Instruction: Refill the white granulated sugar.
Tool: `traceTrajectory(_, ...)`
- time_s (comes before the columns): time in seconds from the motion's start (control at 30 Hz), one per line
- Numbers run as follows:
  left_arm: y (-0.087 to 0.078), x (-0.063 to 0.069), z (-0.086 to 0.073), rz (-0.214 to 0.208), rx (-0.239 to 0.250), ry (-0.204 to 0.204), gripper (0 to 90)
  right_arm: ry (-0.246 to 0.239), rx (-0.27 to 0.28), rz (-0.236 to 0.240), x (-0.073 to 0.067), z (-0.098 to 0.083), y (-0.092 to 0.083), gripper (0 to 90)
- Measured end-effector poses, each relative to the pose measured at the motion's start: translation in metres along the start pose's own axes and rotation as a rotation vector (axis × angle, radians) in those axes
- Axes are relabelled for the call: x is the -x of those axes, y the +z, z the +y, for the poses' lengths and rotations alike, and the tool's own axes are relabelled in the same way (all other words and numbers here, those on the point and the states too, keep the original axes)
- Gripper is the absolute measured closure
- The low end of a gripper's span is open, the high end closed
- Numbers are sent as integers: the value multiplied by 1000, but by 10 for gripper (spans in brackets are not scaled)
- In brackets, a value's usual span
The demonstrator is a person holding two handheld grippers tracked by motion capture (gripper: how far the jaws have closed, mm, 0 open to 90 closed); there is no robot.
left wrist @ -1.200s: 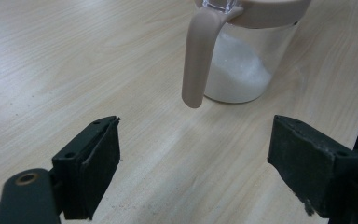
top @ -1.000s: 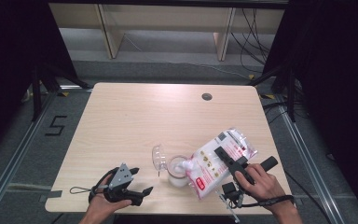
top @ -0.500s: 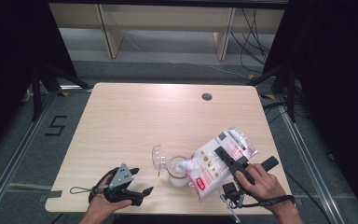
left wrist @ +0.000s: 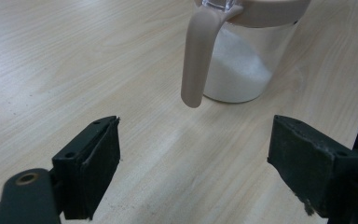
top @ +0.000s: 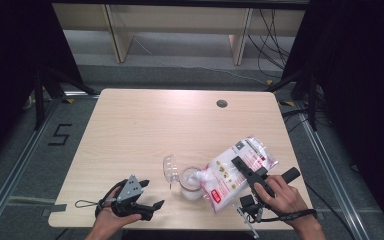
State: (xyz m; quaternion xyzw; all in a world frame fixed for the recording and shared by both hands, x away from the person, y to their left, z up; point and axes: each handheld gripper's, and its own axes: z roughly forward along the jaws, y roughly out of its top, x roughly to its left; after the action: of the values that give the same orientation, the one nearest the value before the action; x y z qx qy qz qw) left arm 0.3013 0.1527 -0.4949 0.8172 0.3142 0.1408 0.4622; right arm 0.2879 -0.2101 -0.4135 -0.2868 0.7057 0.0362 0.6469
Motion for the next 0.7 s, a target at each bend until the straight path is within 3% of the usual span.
traceTrajectory(0.63, -1, -1, 1, 2, -2, 12, 164, 24, 4, -12, -1, 0, -1, 694)
traceTrajectory(0.7, -1, 0, 1, 2, 11, -1, 164, 6, 6, 3, 1, 0, -1, 694)
